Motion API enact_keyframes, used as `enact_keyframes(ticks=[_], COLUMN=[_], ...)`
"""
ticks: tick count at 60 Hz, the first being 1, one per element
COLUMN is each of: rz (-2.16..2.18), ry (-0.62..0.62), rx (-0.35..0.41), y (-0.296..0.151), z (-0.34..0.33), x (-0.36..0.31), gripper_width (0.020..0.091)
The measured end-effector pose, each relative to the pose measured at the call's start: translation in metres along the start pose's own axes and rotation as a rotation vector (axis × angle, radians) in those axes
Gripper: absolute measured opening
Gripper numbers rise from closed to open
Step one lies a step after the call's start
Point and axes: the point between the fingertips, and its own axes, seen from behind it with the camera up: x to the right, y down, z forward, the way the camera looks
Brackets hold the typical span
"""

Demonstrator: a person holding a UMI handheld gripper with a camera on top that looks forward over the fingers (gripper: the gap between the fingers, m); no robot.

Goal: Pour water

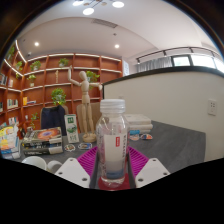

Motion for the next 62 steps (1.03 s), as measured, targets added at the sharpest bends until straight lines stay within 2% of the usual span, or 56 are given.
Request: enact_keyframes(ticks=[3, 7, 11, 24, 34, 38, 44, 53, 62], rz=[-0.005, -0.032, -0.053, -0.105, -0.043, -0.039, -0.06, -0.079, -0.082], ry=[-0.01, 0.002, -0.019, -0.07, -0.138, -0.171, -0.222, -0.38, -0.406], rx=[-0.027, -0.067, -0.086, -0.072, 0.012, 0.023, 0.024, 0.049, 0.065], y=[0.007, 0.019, 0.026, 0.004, -0.037, -0.042, -0.042, -0.047, -0.051], z=[-0.002, -0.006, -0.017, -0.096, -0.17, -0.192, -0.217, -0.253, -0.262], x=[-0.002, 0.001, -0.006, 0.0, 0.004, 0.001, -0.01, -0.042, -0.046], gripper_width=[0.0546, 0.0715, 0.0792, 0.0792, 0.0798, 0.0797, 0.0799, 0.0798, 0.0796])
